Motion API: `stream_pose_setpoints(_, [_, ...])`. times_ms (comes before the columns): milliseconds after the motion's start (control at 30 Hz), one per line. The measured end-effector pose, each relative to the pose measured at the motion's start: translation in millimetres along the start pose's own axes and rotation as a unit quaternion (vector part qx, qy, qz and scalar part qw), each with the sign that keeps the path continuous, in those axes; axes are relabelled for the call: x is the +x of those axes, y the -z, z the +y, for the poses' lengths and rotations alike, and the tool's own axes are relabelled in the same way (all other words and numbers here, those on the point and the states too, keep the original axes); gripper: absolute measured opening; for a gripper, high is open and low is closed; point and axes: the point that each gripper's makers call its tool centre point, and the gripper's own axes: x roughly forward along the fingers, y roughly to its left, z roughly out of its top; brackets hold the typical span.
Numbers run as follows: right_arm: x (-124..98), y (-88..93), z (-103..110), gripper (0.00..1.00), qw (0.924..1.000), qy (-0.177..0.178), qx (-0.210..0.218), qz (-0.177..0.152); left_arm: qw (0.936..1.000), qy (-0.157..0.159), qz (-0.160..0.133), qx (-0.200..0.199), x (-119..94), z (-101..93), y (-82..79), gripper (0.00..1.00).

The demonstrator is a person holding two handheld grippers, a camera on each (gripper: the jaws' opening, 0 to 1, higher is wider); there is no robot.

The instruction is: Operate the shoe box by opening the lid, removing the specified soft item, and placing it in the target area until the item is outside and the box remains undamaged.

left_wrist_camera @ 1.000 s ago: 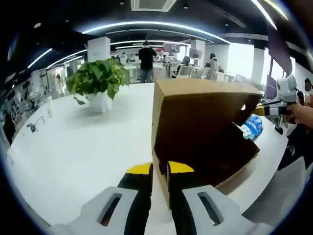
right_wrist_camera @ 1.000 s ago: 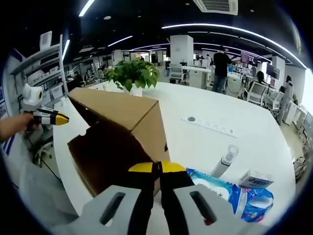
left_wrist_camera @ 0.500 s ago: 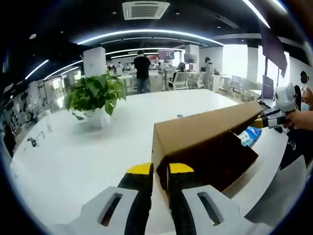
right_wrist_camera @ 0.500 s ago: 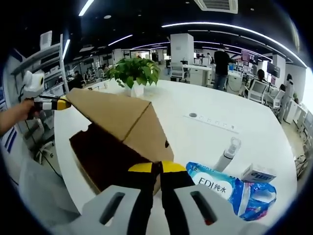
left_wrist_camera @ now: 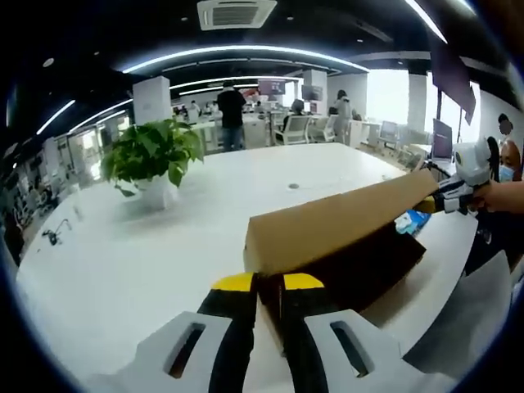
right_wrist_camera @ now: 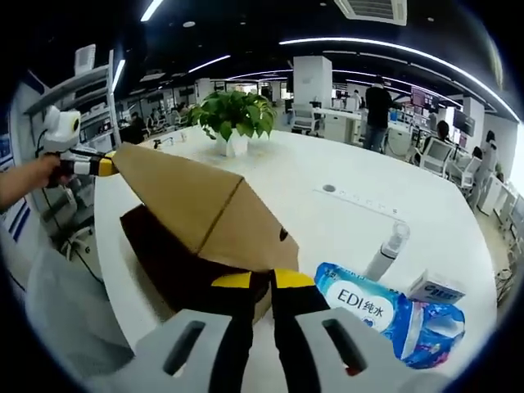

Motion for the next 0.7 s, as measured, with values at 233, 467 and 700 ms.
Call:
stream_pose_setpoints(233, [-3,7.2,10,0.11,0.999,-0.013,-0.042,0.002,1.0,0.004,0.002,0.004,-2,-2.0,6.8,0.1])
stream_pose_setpoints(467, [-8,6.4,11,0.16,0.9987,-0.014,-0.049,-0.006,0.9997,0.011,0.011,0.016,-4,-5.3,14.8,0.12])
stream_pose_setpoints(700, [-11,8.1,25,0.2,0.993,-0.035,-0.112,-0.016,0.9982,0.025,0.025,0.049,-5,-10.7,28.0,0.16])
